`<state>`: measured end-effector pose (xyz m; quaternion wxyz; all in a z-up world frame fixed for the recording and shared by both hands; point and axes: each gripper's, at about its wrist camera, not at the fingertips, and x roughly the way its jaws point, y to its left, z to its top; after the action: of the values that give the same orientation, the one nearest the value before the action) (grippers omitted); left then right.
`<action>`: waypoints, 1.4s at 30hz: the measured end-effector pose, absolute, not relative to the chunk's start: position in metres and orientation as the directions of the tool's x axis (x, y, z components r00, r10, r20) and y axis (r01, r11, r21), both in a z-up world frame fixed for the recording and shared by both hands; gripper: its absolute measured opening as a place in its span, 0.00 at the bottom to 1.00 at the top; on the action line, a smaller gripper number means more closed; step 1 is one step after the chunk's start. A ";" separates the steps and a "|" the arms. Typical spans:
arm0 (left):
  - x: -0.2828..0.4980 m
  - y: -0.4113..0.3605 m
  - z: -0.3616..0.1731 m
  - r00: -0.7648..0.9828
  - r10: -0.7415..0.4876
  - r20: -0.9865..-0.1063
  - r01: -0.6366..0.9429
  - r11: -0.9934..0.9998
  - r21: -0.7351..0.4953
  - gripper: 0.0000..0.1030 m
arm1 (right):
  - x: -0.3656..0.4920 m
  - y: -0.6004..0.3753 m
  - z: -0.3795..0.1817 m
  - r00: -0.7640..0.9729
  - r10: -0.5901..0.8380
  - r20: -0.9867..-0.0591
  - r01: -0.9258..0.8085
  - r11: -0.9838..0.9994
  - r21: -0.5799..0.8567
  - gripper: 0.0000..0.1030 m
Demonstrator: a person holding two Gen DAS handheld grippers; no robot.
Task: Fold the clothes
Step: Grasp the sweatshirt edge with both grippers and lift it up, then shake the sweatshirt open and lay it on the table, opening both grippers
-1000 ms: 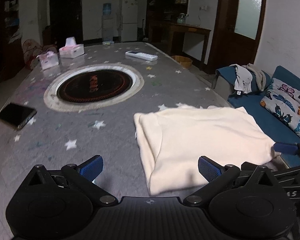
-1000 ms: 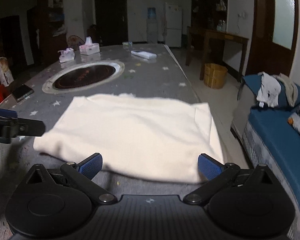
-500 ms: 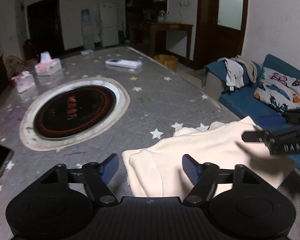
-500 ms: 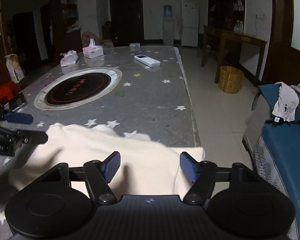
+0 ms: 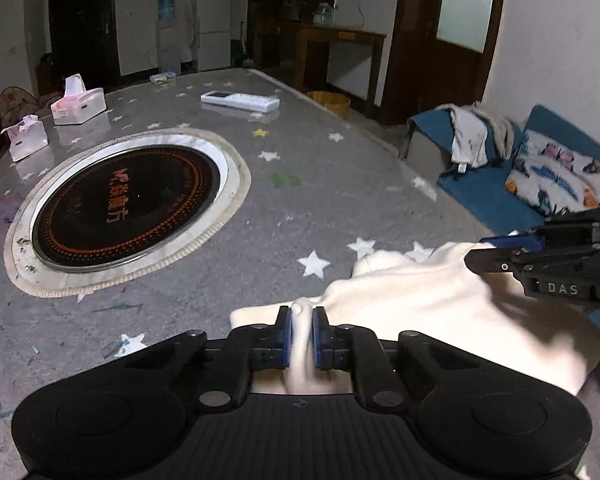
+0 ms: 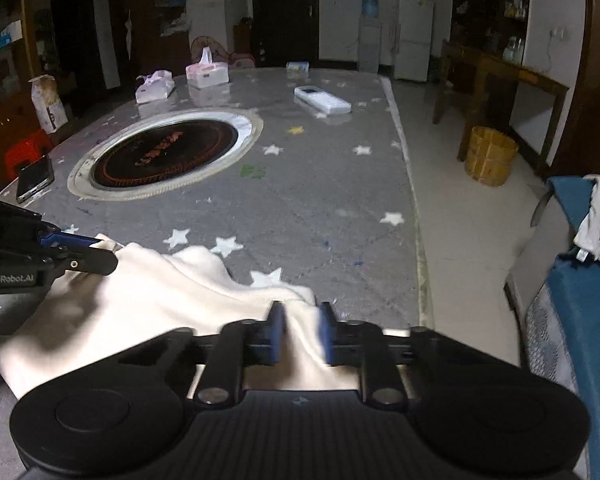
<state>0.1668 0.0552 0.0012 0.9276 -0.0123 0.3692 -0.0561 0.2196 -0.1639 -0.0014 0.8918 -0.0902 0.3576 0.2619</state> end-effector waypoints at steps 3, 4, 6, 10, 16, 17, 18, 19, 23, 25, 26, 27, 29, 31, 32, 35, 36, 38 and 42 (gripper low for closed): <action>0.158 0.057 0.016 0.753 -0.115 -0.647 0.097 0.993 -0.063 0.08 | 0.211 -0.166 0.013 0.642 0.415 -0.645 -0.525 0.851 0.025 0.09; 0.153 0.058 0.023 0.766 -0.118 -0.632 0.097 0.993 -0.067 0.08 | 0.206 -0.166 0.023 0.661 0.426 -0.617 -0.525 0.851 0.026 0.08; 0.142 0.064 0.043 0.803 -0.120 -0.584 0.093 0.993 -0.077 0.08 | 0.194 -0.167 0.046 0.698 0.458 -0.550 -0.527 0.849 0.038 0.08; 0.103 0.078 0.096 0.889 -0.110 -0.445 0.078 0.993 -0.088 0.07 | 0.162 -0.167 0.098 0.758 0.521 -0.391 -0.556 0.830 0.028 0.08; 0.022 0.095 0.164 0.960 -0.095 -0.265 0.083 0.995 -0.058 0.07 | 0.094 -0.171 0.164 0.750 0.647 -0.138 -0.651 0.759 0.018 0.08; 0.009 0.095 0.168 0.963 -0.091 -0.253 0.082 0.996 -0.043 0.07 | 0.085 -0.172 0.169 0.744 0.658 -0.116 -0.661 0.750 0.011 0.08; -0.002 0.095 0.171 0.966 -0.083 -0.244 0.079 0.996 -0.029 0.07 | 0.077 -0.172 0.172 0.738 0.667 -0.102 -0.670 0.742 0.005 0.08; -0.013 0.096 0.174 0.968 -0.083 -0.235 0.081 0.997 -0.018 0.07 | 0.067 -0.173 0.174 0.730 0.678 -0.090 -0.681 0.733 0.002 0.08; -0.045 0.100 0.173 0.967 -0.073 -0.244 0.075 0.997 0.000 0.08 | 0.038 -0.173 0.172 0.690 0.716 -0.108 -0.722 0.692 -0.023 0.11; -0.050 0.104 0.166 0.954 -0.073 -0.292 0.072 0.997 -0.013 0.11 | 0.031 -0.170 0.167 0.688 0.713 -0.135 -0.722 0.691 -0.033 0.16; -0.050 0.106 0.160 0.945 -0.072 -0.319 0.068 0.997 -0.023 0.11 | 0.028 -0.169 0.165 0.688 0.710 -0.149 -0.722 0.691 -0.038 0.16; -0.050 0.108 0.154 0.938 -0.069 -0.341 0.062 0.998 -0.031 0.11 | 0.026 -0.167 0.163 0.686 0.709 -0.162 -0.722 0.690 -0.037 0.16; -0.054 0.111 0.145 0.923 -0.060 -0.379 0.047 0.998 -0.043 0.13 | 0.019 -0.166 0.163 0.682 0.711 -0.173 -0.724 0.689 -0.023 0.20; -0.058 0.113 0.139 0.911 -0.076 -0.405 0.054 0.996 -0.064 0.20 | 0.012 -0.165 0.162 0.678 0.712 -0.183 -0.727 0.686 -0.025 0.27; -0.061 0.112 0.134 0.905 -0.079 -0.418 0.054 0.996 -0.071 0.26 | 0.008 -0.163 0.159 0.677 0.711 -0.192 -0.727 0.686 -0.025 0.36; -0.069 0.106 0.118 0.887 -0.080 -0.456 0.054 0.996 -0.069 0.53 | -0.005 -0.160 0.150 0.674 0.704 -0.225 -0.726 0.687 -0.022 0.61; -0.071 0.102 0.112 0.877 -0.089 -0.472 0.062 0.996 -0.071 0.53 | -0.008 -0.157 0.146 0.672 0.702 -0.237 -0.726 0.687 -0.025 0.62; -0.074 0.094 0.100 0.855 -0.110 -0.507 0.076 0.993 -0.087 0.55 | -0.015 -0.151 0.136 0.665 0.698 -0.264 -0.729 0.684 -0.028 0.76; -0.084 0.084 0.080 0.831 -0.117 -0.543 0.063 0.991 -0.117 0.61 | -0.029 -0.144 0.116 0.670 0.675 -0.310 -0.720 0.692 -0.049 0.89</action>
<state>-0.0841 0.0843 0.0805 0.9557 -0.0469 0.2866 -0.0471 -0.0292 -0.1439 0.1161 0.9098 -0.0837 0.1348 0.3835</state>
